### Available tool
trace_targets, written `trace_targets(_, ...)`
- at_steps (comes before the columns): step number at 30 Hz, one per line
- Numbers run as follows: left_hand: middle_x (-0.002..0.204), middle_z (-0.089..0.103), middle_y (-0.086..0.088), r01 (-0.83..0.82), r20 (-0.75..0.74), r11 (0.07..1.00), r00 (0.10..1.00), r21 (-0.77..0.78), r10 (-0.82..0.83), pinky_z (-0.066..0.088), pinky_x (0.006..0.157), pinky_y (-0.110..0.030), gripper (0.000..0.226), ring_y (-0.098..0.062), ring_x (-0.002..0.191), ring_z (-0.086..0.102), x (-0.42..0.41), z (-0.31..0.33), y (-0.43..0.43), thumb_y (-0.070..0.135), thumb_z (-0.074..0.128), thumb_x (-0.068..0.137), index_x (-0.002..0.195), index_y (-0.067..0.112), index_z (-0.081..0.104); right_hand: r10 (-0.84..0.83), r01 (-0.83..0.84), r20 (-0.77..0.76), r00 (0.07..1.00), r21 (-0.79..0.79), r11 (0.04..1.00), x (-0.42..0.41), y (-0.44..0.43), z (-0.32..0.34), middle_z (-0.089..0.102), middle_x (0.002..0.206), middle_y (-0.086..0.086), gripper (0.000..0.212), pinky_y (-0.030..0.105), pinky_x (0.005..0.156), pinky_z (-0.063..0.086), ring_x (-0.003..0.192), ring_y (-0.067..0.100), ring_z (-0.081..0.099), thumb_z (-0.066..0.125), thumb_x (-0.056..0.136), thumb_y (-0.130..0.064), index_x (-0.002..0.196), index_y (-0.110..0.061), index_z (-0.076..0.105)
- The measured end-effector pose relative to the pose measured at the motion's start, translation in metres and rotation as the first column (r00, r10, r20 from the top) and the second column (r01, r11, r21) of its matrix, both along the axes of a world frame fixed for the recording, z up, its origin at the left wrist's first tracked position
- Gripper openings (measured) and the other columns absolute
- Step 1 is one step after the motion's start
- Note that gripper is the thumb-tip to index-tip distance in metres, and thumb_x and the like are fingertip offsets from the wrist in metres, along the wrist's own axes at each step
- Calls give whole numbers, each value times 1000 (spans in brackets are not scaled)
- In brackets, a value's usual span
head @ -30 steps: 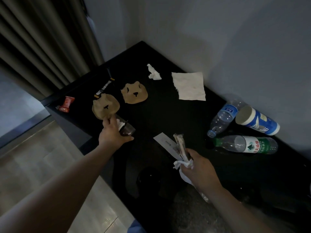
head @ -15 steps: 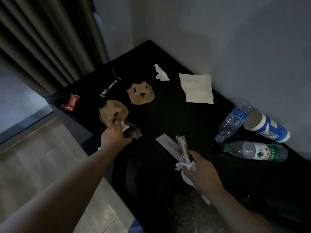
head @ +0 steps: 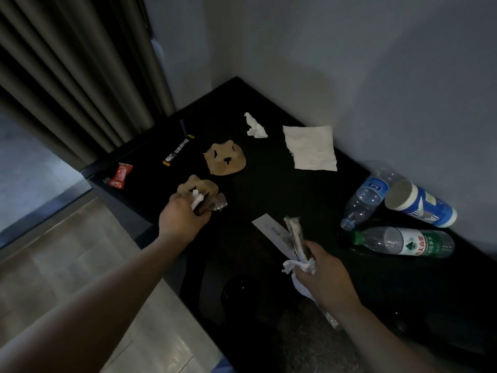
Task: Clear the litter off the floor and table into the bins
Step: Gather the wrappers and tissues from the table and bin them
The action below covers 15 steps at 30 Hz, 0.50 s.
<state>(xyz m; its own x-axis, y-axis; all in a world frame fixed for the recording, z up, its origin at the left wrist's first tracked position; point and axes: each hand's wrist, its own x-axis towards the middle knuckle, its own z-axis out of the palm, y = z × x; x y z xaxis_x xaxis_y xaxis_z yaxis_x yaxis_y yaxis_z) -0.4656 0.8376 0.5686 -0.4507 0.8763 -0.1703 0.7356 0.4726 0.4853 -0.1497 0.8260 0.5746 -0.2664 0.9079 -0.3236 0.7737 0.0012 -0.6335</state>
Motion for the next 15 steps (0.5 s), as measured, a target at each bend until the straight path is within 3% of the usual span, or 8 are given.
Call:
trace_targets(4, 81, 61, -2, 1, 103, 999, 995, 38, -5, 35, 48, -21, 25, -12, 65, 58, 12, 21, 11, 37, 74, 79, 85, 16, 61, -46, 47, -16, 999, 22, 999, 10, -3, 9, 60, 89, -20, 51, 9, 64, 44, 79, -3, 61, 68, 84, -21, 132, -23, 52)
trace_targets(8, 65, 60, 1, -55, 274, 998, 961, 44, 41, 38, 43, -19, 29, -9, 54, 58, 36, 40, 19, 34, 78, 74, 73, 16, 56, -110, 112, -44, 993, 41, 993, 28, -7, 19, 57, 85, -26, 52, 5, 57, 41, 76, -9, 57, 69, 82, -22, 131, -27, 52)
trace_targets(15, 57, 57, 4, -15, 402, 994, 915, 104, -29, 38, 44, -21, 34, -9, 51, 56, 99, 65, 22, 34, 81, 70, 61, 19, 51, -257, 266, -107, 961, 84, 960, 75, -16, 34, 60, 87, -23, 46, 5, 59, 42, 80, -11, 58, 71, 82, -19, 125, -27, 55)
